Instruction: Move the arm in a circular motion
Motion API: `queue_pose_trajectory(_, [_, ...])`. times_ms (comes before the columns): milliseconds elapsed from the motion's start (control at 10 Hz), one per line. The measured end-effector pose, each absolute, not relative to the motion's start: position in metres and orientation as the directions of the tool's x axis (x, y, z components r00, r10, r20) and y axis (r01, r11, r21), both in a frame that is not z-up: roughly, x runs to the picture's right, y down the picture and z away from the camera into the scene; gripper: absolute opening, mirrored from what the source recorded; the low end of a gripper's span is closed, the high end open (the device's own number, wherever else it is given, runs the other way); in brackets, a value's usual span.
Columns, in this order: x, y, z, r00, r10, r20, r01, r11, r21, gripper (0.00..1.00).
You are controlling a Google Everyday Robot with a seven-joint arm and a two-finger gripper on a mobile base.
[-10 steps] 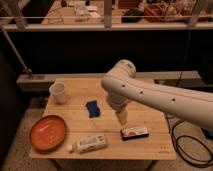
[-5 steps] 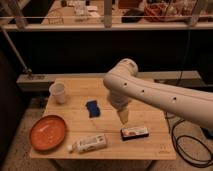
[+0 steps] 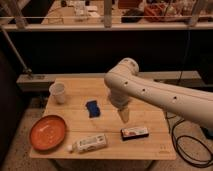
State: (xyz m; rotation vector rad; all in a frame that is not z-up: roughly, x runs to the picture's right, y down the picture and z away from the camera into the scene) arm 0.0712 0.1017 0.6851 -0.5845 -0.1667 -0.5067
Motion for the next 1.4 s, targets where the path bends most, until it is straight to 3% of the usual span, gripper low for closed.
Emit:
queue_pose_trajectory(300, [0.068, 0.096, 0.692, 0.858, -0.416, 0.302, 0.514, 0.710, -0.482, 0.80])
queue_pose_trajectory(900, [-0.035, 0.045, 0.746, 0.829, -0.425, 0.362, 0.555, 0.699, -0.451, 0.80])
queue_pose_trajectory(1400, [-0.021, -0.006, 0.796, 0.877, -0.376, 0.299, 0.472, 0.790, -0.391, 0.80])
